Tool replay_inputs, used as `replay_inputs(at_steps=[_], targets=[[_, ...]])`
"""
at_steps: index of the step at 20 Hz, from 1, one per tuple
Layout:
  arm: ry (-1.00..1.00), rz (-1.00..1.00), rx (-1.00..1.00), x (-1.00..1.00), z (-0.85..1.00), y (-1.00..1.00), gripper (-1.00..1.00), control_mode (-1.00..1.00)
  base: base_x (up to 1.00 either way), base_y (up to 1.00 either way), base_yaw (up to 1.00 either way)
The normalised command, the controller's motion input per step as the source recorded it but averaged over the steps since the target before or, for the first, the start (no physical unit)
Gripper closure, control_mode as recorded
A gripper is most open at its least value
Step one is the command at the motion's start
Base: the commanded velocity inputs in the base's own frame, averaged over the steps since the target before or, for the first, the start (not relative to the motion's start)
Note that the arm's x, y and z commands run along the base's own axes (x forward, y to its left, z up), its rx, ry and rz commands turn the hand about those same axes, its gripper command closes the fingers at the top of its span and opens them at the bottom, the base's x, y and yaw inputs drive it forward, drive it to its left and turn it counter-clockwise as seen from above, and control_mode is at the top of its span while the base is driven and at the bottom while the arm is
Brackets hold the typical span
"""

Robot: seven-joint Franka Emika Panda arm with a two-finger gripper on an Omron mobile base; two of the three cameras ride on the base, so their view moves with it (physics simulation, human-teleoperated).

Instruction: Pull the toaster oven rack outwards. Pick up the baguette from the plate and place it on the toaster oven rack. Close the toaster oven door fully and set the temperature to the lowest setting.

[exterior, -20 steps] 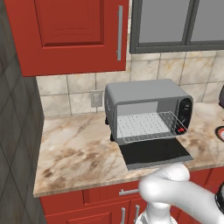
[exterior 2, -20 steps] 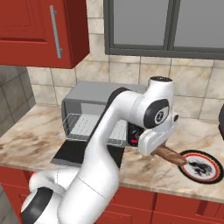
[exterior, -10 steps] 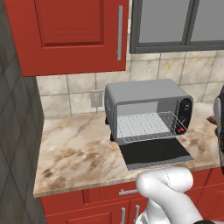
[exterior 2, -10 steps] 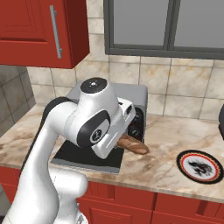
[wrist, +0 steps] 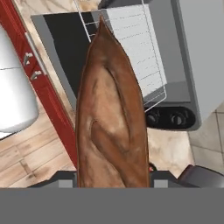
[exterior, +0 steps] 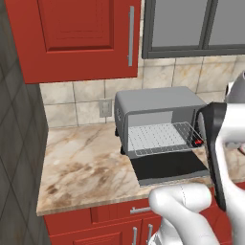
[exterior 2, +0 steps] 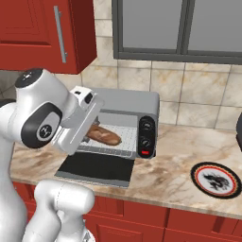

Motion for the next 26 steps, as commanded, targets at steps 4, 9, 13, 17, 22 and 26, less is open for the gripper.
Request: replay_inputs(at_steps=[4,9,13,17,22,26], targets=[[0.0,0.0,0.0,0.0,-0.04,0.64,1.0,-1.0,0.0,0.0,0.0],[-0.1,0.05,0.05,0.0,-0.05,0.63,1.0,-1.0,0.0,0.0,0.0],[-0.08,0.1,0.15,0.01,0.0,0.32,1.0,-1.0,0.0,0.0,0.0],[-0.05,0.12,0.19,0.16,0.0,0.25,1.0,-1.0,0.0,0.0,0.0],[0.0,0.12,0.17,0.25,0.0,0.03,1.0,-1.0,0.0,0.0,0.0],[0.1,0.11,-0.04,0.34,0.0,0.03,1.0,-1.0,0.0,0.0,0.0]])
